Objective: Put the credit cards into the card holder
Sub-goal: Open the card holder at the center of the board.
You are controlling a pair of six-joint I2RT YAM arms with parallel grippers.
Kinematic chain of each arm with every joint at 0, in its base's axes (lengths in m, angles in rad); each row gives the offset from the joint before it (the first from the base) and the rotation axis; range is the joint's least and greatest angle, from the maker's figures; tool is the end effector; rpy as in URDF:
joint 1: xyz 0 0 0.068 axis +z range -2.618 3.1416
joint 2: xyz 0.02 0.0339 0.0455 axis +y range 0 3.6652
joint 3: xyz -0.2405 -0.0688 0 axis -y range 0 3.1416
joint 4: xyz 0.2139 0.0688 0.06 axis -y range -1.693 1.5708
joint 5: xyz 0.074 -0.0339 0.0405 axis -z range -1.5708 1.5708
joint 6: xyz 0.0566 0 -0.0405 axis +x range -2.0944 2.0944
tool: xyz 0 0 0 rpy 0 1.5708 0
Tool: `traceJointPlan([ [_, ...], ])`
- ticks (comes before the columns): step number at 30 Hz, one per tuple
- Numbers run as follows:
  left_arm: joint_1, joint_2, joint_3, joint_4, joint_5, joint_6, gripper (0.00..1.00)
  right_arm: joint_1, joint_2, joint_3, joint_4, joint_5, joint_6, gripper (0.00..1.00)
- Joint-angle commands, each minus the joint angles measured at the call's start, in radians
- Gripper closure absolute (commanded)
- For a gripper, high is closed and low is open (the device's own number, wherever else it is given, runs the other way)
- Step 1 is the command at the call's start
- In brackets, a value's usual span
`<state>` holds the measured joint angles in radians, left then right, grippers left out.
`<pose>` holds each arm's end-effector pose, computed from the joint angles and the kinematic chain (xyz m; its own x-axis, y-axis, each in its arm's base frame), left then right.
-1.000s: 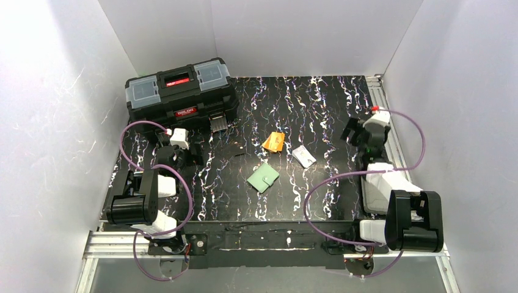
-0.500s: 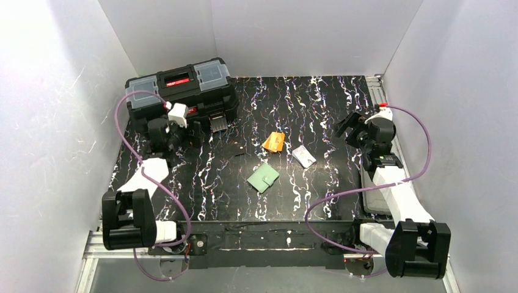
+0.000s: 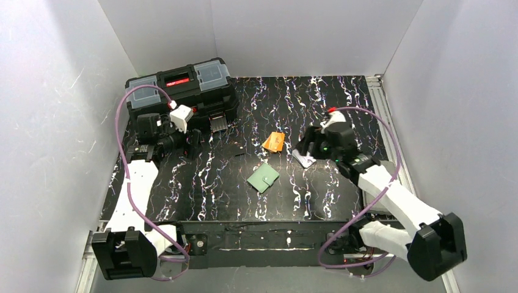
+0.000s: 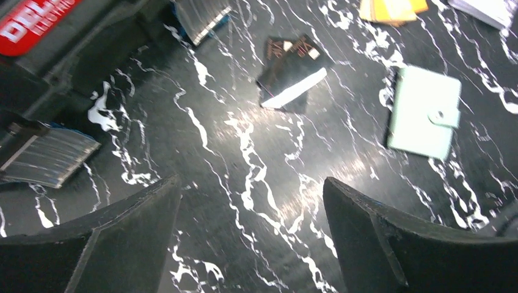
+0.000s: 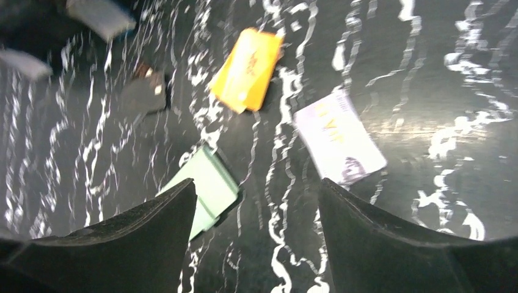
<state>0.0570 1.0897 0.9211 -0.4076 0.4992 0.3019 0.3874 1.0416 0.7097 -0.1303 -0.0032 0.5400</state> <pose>0.2345 -0.0138 0.2826 -0.4151 0.2378 -0.8782 0.4966 0.8680 0.0003 0.2196 0.0898 0.2499 -0.5497 0.3310 -0.7670 -0.1140 0.8798 0.4614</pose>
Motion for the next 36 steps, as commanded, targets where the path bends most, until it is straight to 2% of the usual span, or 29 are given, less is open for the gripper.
traceJointPlan([
  [1, 0.001, -0.053, 0.050, -0.241, 0.101, 0.099, 0.16, 0.244, 0.089, 0.147, -0.170, 0.260, -0.069, 0.22],
  [5, -0.021, -0.118, -0.006, -0.277, 0.146, 0.224, 0.18, 0.468, 0.248, 0.239, -0.262, 0.413, -0.067, 0.17],
  [8, -0.042, -0.181, -0.060, -0.276, 0.175, 0.319, 0.18, 0.561, 0.359, 0.301, -0.304, 0.444, -0.035, 0.15],
  [12, -0.042, -0.223, -0.097, -0.274, 0.226, 0.370, 0.16, 0.670, 0.483, 0.366, -0.324, 0.508, -0.049, 0.13],
  [18, -0.043, -0.215, -0.108, -0.275, 0.235, 0.378, 0.16, 0.688, 0.590, 0.413, -0.296, 0.502, -0.081, 0.15],
  [32, -0.043, -0.221, -0.128, -0.231, 0.242, 0.397, 0.17, 0.689, 0.681, 0.363, -0.169, 0.414, -0.112, 0.30],
  [36, -0.042, -0.219, -0.131, -0.225, 0.243, 0.403, 0.18, 0.689, 0.683, 0.338, -0.143, 0.395, -0.113, 0.38],
])
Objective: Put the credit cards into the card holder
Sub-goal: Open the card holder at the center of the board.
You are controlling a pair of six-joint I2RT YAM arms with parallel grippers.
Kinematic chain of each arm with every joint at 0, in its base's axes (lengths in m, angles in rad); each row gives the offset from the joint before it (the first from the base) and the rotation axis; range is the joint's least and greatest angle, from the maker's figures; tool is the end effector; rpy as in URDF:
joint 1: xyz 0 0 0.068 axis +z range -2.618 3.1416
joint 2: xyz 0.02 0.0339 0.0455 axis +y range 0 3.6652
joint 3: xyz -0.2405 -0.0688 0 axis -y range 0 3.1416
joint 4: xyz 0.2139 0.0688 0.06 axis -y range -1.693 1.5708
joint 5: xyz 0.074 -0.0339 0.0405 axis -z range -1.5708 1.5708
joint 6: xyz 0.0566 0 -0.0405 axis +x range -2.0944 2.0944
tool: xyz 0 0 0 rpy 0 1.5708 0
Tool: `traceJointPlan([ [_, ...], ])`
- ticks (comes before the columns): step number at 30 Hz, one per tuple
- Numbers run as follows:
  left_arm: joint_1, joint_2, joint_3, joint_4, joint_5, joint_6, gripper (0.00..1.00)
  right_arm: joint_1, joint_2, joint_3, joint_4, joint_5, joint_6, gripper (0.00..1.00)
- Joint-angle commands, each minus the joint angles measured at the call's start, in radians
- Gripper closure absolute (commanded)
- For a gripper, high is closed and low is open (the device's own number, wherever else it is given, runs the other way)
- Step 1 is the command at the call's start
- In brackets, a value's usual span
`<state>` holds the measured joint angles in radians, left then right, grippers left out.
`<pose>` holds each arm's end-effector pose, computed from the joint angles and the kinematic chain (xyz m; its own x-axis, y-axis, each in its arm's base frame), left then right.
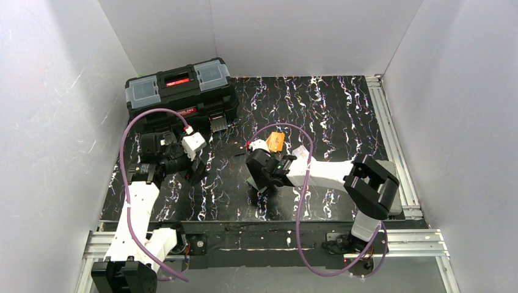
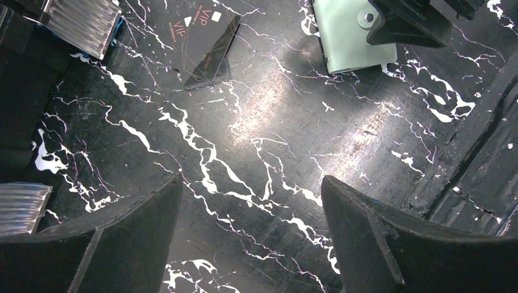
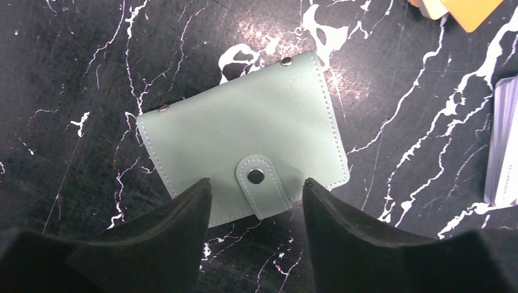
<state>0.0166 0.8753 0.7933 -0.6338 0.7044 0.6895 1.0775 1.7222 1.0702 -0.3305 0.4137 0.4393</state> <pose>0.1730 -0.0338 0.2636 -0.2035 0.4814 -0.8525 0.7846 0.6010 0.1521 0.1775 0.2821 0.1645 -0.6546 -0.3952 -0.6445 -0.4668 0.8819 -0.0666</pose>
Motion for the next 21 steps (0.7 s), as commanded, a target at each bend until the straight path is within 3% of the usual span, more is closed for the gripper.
traceJointPlan([
  [1, -0.002, -0.006, -0.005, 0.002, 0.037, 0.017, 0.18, -0.001, 0.001, -0.029, 0.066, -0.028, -0.012, 0.40],
  [10, -0.002, -0.005, -0.010, 0.005, 0.046, 0.049, 0.19, -0.001, 0.013, -0.062, 0.089, -0.045, -0.016, 0.45],
  [21, -0.099, -0.020, -0.059, 0.001, 0.102, 0.152, 0.22, 0.007, -0.054, -0.123, 0.153, -0.153, -0.084, 0.84],
])
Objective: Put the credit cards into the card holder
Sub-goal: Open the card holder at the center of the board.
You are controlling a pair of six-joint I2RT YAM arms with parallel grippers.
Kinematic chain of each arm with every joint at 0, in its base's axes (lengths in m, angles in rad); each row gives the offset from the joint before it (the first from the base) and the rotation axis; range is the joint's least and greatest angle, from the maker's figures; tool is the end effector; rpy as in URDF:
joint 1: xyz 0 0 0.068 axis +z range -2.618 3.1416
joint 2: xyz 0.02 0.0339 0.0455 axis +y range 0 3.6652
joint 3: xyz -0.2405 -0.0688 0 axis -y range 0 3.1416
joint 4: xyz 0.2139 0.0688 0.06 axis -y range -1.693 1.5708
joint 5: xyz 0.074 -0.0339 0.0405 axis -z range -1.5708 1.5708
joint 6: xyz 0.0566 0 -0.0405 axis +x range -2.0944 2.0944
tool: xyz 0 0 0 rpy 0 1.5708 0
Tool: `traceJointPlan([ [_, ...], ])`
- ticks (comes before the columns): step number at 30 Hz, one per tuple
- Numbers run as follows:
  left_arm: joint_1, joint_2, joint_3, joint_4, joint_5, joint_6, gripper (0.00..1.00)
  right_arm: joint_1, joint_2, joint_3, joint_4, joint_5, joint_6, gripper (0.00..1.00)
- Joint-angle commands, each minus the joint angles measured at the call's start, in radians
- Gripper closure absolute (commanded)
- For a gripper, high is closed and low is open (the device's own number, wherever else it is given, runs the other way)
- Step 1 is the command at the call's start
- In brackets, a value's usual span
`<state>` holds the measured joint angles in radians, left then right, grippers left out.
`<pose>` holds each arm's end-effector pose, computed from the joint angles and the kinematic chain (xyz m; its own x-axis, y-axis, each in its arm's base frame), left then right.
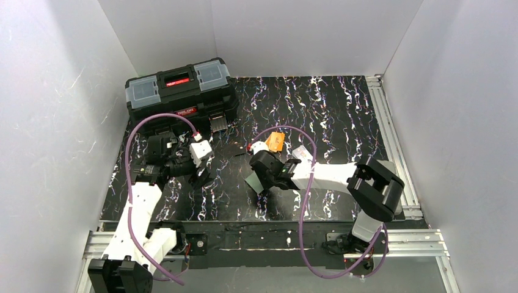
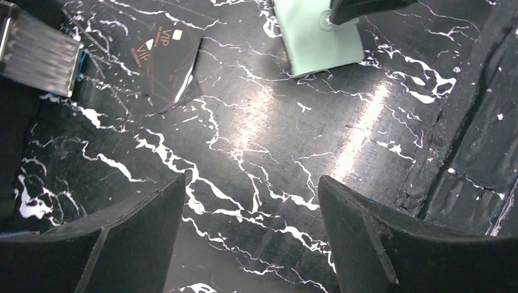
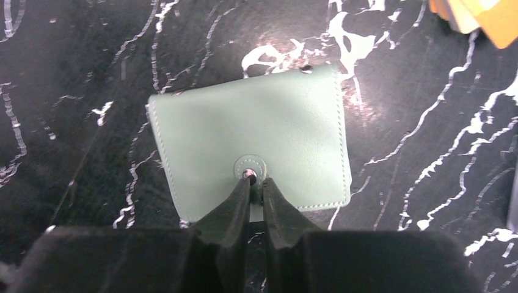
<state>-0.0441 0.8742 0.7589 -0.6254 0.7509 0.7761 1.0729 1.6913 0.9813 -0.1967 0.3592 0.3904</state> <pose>0.1684 -0.0461 0.2551 -0.1061 0.5173 -0.8492 0.8542 0.4845 0.1884 0.1744 0.2791 0.1583 -0.6214 -0.3972 -0.6753 -0.5218 0.8528 -0.0214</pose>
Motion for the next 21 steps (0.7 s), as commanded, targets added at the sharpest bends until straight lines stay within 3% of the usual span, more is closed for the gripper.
traceJointPlan([
  [1, -0.054, -0.019, -0.029, -0.005, 0.051, 0.077, 0.22, 0.012, -0.030, -0.037, 0.027, -0.112, -0.046, 0.87],
  [7, -0.136, -0.008, -0.060, 0.018, 0.054, 0.145, 0.23, 0.014, -0.082, -0.085, 0.094, -0.214, -0.099, 0.99],
  [16, -0.262, 0.117, -0.115, 0.269, 0.040, 0.205, 0.23, 0.013, -0.190, -0.169, 0.236, -0.345, -0.131, 0.99],
  [17, -0.269, 0.152, -0.101, 0.293, 0.038, 0.173, 0.22, 0.013, -0.207, -0.173, 0.242, -0.352, -0.136, 0.99],
  [18, -0.272, 0.282, -0.006, 0.301, 0.029, -0.059, 0.15, 0.013, -0.278, -0.179, 0.268, -0.351, -0.164, 0.99],
  [21, -0.271, 0.320, 0.021, 0.272, 0.144, -0.212, 0.03, 0.013, -0.358, -0.200, 0.313, -0.352, -0.222, 0.99],
])
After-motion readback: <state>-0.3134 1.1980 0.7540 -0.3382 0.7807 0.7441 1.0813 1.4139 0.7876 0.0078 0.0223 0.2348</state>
